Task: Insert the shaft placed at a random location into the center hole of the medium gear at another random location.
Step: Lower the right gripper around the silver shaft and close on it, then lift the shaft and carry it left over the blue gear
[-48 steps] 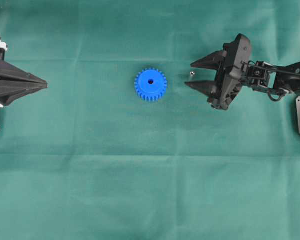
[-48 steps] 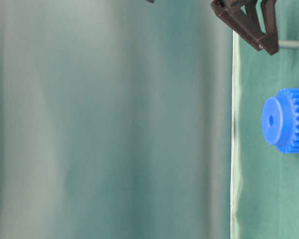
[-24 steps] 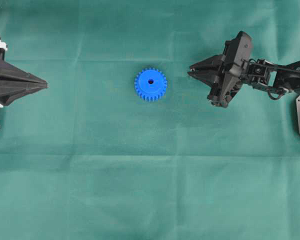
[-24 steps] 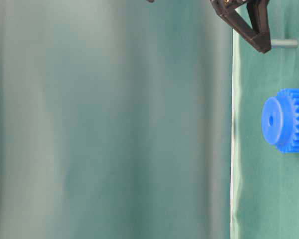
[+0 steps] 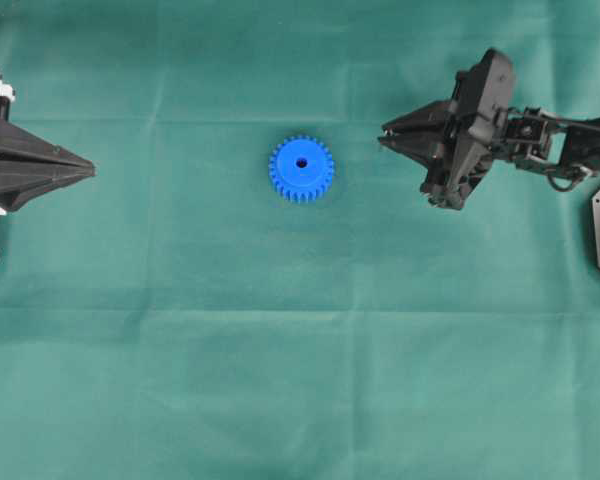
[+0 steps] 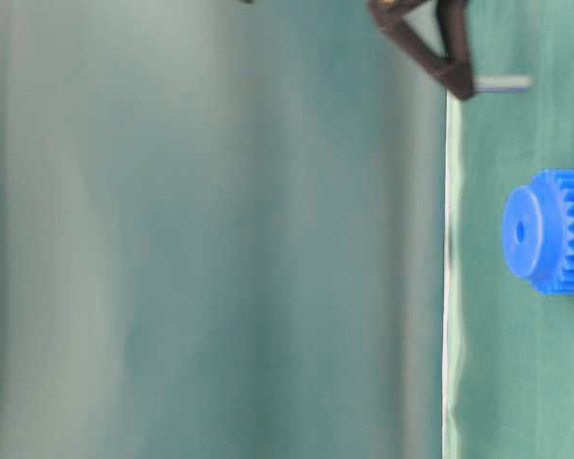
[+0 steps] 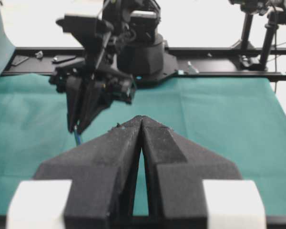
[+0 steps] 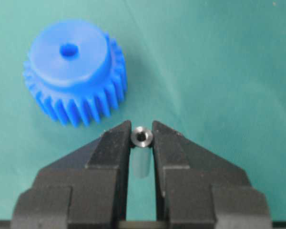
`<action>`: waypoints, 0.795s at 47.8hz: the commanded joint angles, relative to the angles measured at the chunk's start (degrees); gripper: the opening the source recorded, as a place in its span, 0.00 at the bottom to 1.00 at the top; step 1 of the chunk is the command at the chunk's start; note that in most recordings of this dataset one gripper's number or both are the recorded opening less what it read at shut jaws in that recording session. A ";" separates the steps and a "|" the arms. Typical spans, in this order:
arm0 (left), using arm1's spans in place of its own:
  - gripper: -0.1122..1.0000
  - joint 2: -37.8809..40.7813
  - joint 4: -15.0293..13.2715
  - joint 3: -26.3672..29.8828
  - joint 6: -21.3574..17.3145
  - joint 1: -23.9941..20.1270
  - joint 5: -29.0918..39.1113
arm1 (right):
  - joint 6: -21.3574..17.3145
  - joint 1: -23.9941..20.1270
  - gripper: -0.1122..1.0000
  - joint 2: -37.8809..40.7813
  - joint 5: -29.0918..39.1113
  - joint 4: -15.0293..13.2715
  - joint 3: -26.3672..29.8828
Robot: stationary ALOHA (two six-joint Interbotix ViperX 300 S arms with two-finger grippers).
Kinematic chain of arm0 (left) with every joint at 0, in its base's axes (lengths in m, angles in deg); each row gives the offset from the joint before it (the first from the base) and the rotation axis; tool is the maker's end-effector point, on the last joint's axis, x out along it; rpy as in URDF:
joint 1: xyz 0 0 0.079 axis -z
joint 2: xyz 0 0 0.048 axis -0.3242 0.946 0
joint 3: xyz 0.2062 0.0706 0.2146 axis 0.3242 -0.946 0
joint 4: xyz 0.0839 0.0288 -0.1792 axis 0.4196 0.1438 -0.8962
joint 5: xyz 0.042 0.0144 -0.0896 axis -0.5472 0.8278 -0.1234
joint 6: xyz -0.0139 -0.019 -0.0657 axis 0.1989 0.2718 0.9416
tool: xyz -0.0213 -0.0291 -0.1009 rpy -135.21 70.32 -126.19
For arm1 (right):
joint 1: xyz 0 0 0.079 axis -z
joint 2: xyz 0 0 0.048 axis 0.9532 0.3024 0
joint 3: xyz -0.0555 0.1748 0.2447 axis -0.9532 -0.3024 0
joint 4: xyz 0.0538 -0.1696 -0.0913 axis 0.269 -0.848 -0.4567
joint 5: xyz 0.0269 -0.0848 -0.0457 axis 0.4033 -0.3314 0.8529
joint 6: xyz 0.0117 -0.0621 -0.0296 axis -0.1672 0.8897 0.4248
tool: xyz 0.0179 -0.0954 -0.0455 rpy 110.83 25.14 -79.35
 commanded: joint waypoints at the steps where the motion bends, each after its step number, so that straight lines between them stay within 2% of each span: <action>1: 0.10 0.18 0.26 1.05 0.09 -0.09 -0.35 | 0.97 0.26 0.22 -4.04 2.46 -0.09 1.49; 9: 0.10 0.18 0.26 1.05 0.09 -0.09 -0.35 | 0.97 0.26 0.22 -7.38 4.57 -0.26 1.41; 38: 0.10 0.53 0.18 1.05 0.18 -0.09 -0.53 | 0.88 -0.70 0.22 -5.10 4.83 -0.18 3.78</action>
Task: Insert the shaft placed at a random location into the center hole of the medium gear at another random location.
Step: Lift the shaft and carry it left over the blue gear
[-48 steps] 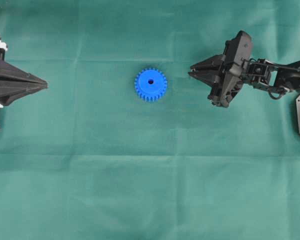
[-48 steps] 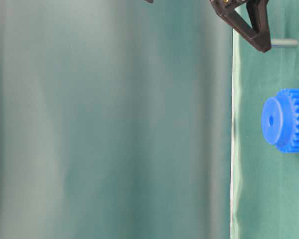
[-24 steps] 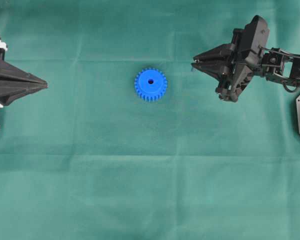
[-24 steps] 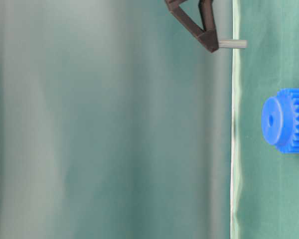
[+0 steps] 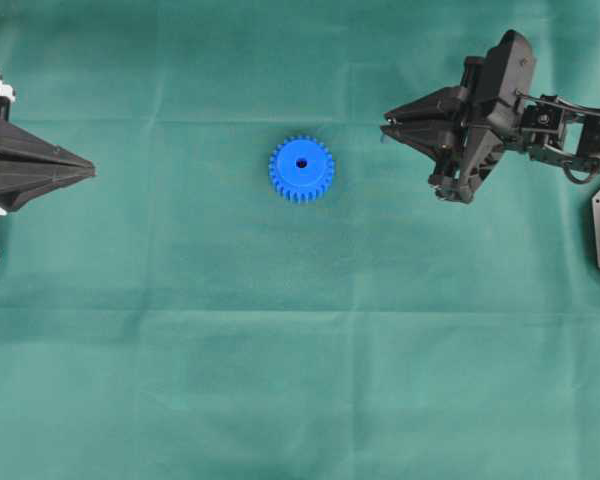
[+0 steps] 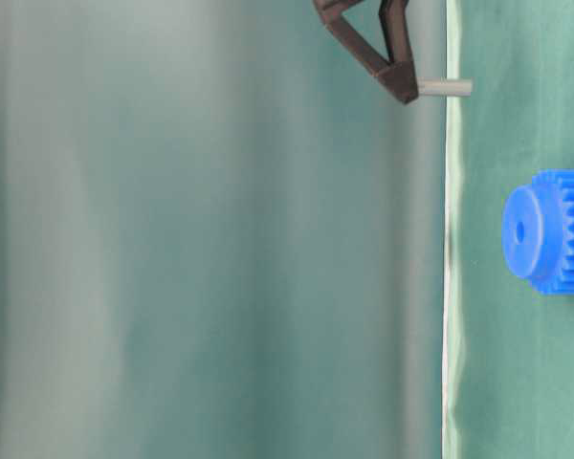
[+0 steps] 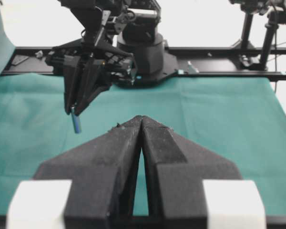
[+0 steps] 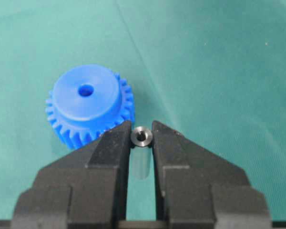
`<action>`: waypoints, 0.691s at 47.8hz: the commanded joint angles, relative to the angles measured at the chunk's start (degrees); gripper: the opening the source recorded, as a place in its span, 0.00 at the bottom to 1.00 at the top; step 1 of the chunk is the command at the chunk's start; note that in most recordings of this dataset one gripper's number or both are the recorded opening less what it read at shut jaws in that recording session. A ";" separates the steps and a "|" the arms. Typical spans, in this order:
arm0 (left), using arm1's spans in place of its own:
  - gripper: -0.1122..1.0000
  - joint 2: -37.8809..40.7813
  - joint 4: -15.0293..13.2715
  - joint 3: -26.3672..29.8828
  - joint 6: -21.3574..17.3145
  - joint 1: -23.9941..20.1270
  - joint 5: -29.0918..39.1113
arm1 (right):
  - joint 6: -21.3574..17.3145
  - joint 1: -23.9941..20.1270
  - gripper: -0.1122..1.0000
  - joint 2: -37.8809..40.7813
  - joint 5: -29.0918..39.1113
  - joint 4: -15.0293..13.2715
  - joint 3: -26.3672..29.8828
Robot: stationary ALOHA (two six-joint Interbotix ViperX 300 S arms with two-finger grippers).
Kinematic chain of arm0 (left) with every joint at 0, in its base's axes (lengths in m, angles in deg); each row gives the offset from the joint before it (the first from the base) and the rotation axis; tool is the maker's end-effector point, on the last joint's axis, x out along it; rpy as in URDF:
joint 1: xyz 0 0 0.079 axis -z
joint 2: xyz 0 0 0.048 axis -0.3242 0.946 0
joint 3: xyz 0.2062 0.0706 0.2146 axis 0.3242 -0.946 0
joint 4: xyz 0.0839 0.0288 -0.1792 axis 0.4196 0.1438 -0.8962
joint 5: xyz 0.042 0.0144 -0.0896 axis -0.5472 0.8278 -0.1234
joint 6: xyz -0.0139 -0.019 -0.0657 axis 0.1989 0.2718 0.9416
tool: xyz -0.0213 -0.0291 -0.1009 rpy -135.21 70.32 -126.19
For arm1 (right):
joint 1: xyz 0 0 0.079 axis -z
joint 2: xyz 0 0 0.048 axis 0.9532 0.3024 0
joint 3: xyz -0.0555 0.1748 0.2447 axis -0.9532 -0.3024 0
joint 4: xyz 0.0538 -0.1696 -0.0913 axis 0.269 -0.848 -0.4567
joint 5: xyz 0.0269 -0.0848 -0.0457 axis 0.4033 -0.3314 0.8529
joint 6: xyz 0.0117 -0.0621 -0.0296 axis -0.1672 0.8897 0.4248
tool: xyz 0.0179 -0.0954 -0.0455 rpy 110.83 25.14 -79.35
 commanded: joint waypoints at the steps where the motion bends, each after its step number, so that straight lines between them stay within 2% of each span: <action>1: 0.10 0.53 0.18 1.14 0.09 -0.09 -0.44 | 0.79 -0.70 0.22 0.44 0.26 -0.09 2.37; 33: 0.10 0.62 0.18 1.23 0.09 -0.09 -0.70 | 0.70 -4.22 0.22 11.51 3.87 -0.09 16.52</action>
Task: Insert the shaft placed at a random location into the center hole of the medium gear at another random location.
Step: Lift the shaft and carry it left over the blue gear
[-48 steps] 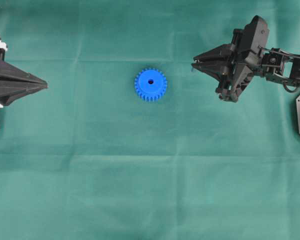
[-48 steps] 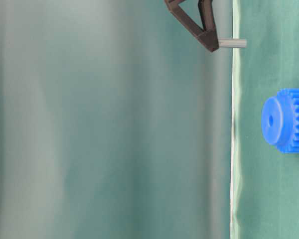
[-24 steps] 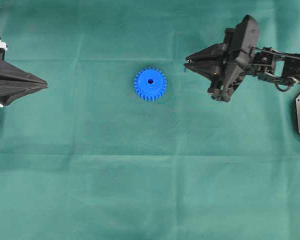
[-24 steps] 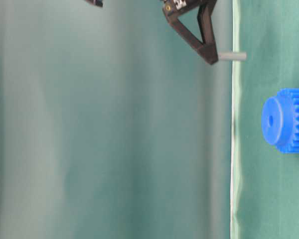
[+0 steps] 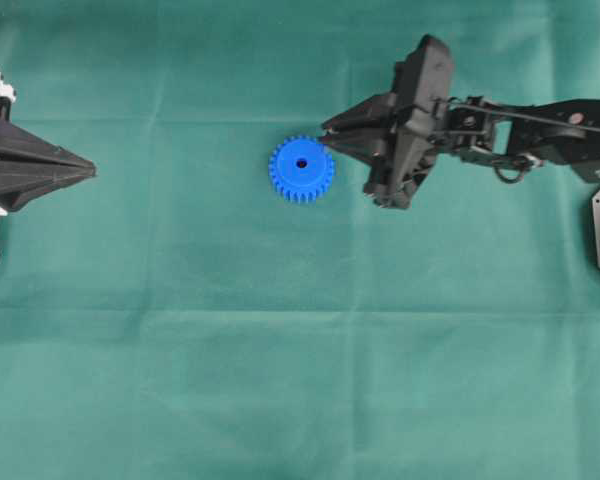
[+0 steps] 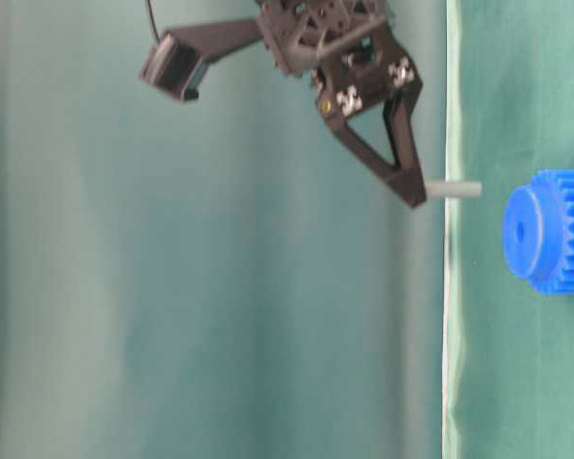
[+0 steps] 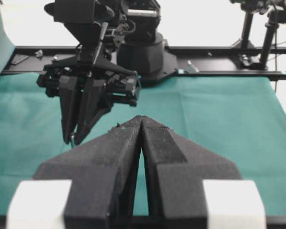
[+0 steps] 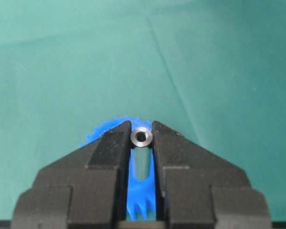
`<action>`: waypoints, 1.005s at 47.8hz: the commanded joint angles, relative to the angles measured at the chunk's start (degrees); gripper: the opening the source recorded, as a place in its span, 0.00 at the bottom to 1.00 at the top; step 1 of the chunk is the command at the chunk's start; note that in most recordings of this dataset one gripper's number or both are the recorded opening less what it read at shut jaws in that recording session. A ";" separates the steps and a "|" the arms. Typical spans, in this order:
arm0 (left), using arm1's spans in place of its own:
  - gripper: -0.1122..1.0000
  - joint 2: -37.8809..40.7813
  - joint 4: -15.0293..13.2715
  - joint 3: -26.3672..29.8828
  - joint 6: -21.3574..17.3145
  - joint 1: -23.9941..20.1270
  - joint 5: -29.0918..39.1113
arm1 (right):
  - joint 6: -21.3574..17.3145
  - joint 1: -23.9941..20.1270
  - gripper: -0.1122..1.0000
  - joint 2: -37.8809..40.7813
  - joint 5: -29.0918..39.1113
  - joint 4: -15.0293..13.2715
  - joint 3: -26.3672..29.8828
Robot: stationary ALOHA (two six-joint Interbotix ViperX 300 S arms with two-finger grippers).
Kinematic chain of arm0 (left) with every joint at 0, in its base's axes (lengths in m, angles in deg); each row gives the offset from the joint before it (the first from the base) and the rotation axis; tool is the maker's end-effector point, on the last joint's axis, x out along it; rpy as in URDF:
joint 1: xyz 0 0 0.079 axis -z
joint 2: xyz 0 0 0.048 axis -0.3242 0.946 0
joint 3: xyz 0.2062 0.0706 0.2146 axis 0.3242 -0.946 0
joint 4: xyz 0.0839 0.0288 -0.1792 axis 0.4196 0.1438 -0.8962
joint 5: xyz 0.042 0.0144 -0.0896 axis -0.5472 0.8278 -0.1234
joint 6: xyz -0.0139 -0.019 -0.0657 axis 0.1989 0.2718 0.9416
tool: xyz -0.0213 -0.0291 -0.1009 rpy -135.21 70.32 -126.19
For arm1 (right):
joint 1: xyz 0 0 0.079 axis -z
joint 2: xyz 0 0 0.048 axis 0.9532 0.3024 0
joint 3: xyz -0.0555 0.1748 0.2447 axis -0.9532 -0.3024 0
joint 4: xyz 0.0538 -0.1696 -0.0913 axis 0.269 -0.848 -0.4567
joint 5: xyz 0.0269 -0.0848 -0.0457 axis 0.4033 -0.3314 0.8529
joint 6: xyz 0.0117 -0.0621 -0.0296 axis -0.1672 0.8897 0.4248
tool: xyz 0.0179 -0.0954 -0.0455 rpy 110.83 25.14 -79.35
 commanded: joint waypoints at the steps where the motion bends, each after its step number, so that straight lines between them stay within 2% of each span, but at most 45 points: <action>1: 0.10 0.44 0.18 1.23 0.09 -0.09 -0.53 | 0.79 -0.44 0.22 0.26 0.35 0.00 2.99; 12: 0.10 0.44 0.09 1.23 0.09 -0.09 -0.53 | 0.79 -0.88 0.22 1.93 1.41 0.00 5.27; 48: 0.10 0.35 0.09 1.23 0.00 -0.09 -0.53 | 0.62 -1.14 0.22 2.81 1.32 0.00 6.24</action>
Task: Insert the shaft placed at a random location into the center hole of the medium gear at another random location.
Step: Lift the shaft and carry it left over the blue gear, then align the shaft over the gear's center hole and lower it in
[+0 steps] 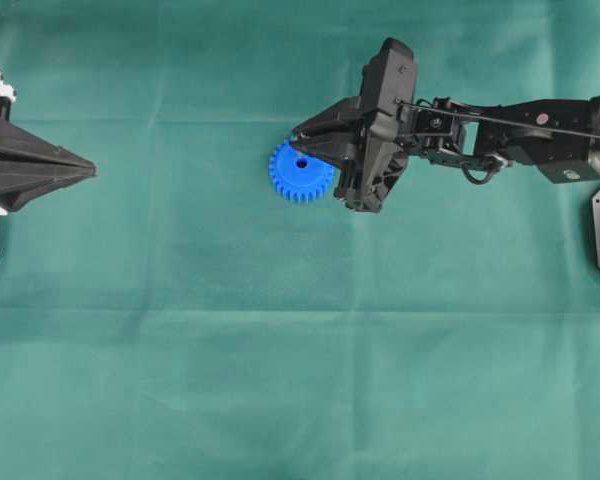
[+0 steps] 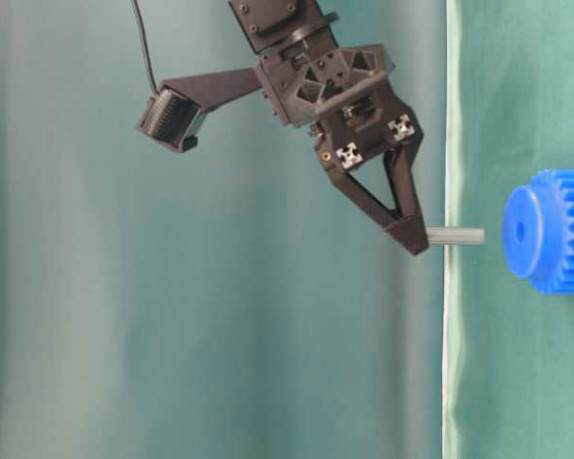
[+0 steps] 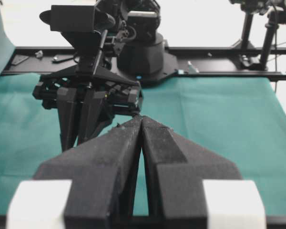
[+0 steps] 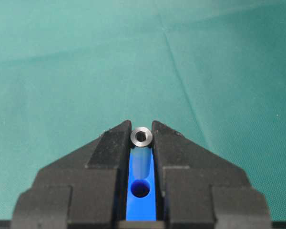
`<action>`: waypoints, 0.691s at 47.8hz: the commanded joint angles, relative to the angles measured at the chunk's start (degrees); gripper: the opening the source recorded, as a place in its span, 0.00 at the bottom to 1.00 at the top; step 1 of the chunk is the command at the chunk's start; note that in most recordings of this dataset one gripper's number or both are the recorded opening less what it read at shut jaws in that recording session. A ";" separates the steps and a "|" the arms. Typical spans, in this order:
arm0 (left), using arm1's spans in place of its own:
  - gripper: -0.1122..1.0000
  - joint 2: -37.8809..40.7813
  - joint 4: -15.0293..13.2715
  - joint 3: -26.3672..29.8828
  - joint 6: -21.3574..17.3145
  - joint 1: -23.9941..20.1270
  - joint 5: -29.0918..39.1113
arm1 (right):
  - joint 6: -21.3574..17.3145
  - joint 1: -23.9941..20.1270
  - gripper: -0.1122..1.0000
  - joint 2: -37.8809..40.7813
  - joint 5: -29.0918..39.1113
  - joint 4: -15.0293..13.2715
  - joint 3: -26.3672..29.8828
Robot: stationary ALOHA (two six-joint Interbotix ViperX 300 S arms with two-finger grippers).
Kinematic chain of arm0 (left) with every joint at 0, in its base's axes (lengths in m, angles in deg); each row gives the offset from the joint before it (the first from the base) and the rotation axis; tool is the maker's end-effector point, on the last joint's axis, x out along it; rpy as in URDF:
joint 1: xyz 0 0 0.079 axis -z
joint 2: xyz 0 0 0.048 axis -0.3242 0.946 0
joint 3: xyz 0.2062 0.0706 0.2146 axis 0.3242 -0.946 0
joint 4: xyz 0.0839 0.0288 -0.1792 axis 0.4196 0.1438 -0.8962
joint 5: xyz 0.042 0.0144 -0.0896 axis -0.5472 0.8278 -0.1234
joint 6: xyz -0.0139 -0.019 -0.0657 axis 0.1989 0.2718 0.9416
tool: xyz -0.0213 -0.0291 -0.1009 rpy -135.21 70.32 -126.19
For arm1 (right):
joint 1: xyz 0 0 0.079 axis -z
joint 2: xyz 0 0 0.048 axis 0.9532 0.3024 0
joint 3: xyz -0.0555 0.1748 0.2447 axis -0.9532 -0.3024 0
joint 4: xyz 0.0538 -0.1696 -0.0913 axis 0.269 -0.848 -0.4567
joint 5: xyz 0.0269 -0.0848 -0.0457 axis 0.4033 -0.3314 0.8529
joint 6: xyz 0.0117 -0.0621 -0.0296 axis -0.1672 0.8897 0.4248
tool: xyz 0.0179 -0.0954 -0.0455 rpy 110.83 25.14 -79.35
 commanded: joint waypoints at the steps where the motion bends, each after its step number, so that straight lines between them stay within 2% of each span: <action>1: 0.10 0.26 0.18 1.23 0.00 -0.09 -0.53 | 0.62 -0.18 0.22 -0.70 -0.09 0.00 1.41; 33: 0.10 0.26 0.09 1.32 0.00 -0.09 -0.62 | 0.62 -0.09 0.22 3.43 -2.02 0.00 1.41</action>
